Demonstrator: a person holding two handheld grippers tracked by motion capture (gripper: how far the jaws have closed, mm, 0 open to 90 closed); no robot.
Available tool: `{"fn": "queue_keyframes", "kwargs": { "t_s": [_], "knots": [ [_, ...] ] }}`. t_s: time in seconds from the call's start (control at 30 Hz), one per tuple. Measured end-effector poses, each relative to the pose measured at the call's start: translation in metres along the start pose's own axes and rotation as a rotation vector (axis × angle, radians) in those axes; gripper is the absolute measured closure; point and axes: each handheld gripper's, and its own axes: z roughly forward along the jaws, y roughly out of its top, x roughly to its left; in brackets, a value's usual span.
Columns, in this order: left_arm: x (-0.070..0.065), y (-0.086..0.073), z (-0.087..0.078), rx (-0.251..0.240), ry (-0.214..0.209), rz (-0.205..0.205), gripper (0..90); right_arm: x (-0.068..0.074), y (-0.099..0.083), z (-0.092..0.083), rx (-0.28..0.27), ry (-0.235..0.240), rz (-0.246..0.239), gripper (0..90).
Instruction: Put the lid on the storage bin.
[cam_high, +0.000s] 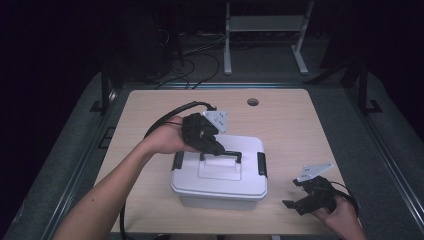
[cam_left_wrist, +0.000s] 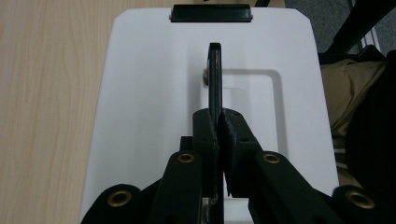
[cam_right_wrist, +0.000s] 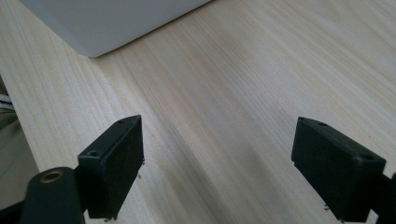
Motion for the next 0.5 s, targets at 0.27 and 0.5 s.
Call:
{"fn": "queue_keyframes", "kwargs": {
  "t_s": [0.27, 0.5],
  "knots": [
    [0.0022, -0.0068, 0.0018, -0.018, -0.006, -0.014, 84.4, -0.0008, 0.0008, 0.0005, -0.001, 0.001, -0.002, 16.3],
    [0.0023, -0.0094, 0.0016, -0.032, -0.002, -0.018, 84.1, -0.0009, 0.0007, 0.0007, 0.002, 0.000, 0.001, 16.3]
  ]
}}
